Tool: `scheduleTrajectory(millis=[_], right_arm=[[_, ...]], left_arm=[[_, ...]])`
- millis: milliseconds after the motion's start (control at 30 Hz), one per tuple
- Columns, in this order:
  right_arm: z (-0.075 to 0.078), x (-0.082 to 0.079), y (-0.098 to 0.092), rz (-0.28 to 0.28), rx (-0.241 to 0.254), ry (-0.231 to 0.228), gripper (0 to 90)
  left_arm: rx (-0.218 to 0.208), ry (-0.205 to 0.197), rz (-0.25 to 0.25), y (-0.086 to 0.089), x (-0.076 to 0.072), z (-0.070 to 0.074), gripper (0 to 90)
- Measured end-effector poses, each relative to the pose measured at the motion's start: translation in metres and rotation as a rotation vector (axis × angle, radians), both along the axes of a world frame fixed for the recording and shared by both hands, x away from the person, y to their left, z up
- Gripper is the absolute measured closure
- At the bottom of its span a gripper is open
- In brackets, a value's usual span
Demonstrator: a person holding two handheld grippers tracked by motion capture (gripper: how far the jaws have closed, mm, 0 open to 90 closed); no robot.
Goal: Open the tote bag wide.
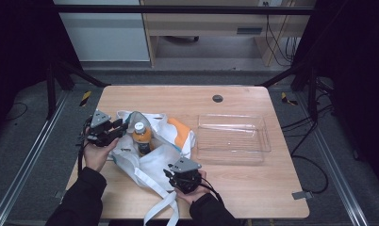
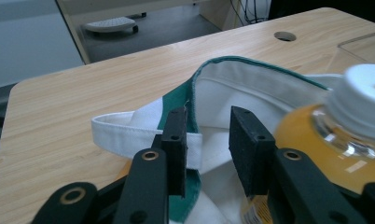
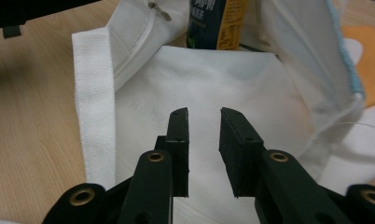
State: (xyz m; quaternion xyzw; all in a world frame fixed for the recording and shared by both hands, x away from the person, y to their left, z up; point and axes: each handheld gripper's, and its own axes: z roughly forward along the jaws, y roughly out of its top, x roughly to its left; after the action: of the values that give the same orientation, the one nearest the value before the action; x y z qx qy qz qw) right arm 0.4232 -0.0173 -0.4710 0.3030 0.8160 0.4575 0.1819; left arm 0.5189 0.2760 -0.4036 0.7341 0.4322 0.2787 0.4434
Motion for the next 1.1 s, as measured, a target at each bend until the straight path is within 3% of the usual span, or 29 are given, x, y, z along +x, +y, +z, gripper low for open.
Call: scheduleTrajectory(millis=[100, 300, 500, 767, 1100], right_arm=[[0.006, -0.001, -0.011, -0.014, 0.017, -0.017, 68.1], [0.012, -0.002, -0.025, -0.034, 0.029, -0.025, 62.5], [0.017, -0.006, -0.042, -0.071, 0.038, -0.013, 54.2], [0.016, -0.010, -0.056, -0.100, 0.029, -0.009, 41.0], [0.016, -0.014, -0.091, -0.201, 0.037, 0.005, 29.3]], left_arm=[[0.002, -0.020, -0.011, 0.002, -0.017, 0.002, 62.7], [0.013, -0.027, -0.028, 0.003, -0.035, -0.003, 58.9], [-0.007, -0.022, -0.050, 0.003, -0.055, -0.009, 53.4], [-0.016, -0.030, -0.060, 0.001, -0.068, -0.010, 43.5], [-0.017, -0.041, -0.084, -0.015, -0.073, -0.003, 34.6]])
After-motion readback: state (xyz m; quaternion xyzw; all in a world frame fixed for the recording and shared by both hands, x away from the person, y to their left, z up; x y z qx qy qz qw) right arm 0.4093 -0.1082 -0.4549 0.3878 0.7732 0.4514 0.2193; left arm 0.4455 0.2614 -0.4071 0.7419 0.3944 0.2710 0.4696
